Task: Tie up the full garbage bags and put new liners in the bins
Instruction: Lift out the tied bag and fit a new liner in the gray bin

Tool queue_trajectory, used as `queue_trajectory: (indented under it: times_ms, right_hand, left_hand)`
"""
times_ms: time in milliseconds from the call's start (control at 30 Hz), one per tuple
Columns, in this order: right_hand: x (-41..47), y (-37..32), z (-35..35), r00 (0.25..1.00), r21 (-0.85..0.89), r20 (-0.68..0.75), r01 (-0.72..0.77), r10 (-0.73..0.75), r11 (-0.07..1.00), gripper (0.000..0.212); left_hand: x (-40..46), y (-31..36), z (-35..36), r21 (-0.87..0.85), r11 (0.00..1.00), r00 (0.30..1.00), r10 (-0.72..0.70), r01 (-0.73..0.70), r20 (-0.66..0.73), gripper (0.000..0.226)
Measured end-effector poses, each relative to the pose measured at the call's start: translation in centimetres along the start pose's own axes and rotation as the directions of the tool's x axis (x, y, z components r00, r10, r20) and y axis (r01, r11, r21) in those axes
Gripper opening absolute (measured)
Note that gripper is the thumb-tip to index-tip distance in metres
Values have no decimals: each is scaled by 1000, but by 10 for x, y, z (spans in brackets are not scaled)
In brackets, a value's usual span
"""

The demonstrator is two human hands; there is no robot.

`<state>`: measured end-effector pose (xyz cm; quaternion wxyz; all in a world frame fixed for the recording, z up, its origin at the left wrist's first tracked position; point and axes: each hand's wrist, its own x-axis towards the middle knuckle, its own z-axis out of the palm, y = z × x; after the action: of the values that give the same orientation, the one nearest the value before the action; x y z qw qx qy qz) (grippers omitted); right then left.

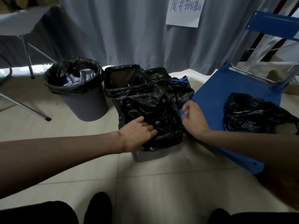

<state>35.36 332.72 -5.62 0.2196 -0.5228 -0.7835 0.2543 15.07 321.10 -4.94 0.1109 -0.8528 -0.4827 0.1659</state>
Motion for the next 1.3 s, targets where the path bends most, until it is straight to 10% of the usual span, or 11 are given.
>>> queue_trajectory:
  times_ms: [133, 367, 500, 633, 833, 1300]
  right_hand:
    - [-12, -28, 1, 857, -139, 254, 492, -449, 859, 8]
    - [-19, -43, 16, 605, -315, 664, 759, -439, 570, 20]
    - [-17, -45, 18, 605, -313, 675, 753, -423, 578, 22]
    - [-16, -44, 22, 604, -332, 686, 757, -407, 563, 19]
    - [-14, -47, 24, 595, -352, 705, 766, -386, 537, 19]
    - [-12, -50, 24, 543, -318, 753, 794, -371, 518, 20]
  left_hand:
    - [-16, -12, 12, -2, 1000, 997, -28, 28, -79, 52]
    - [-48, -26, 31, -85, 978, 963, -201, 189, -178, 35]
    - [-58, -42, 32, -459, 639, 758, -640, 617, 128, 47]
    - [-63, -49, 42, -569, 222, 558, -641, 792, 527, 50]
    - [-66, -35, 50, -743, -139, 639, -423, 655, 642, 12]
    - [-85, -22, 86, -794, -332, 696, -384, 509, 606, 24]
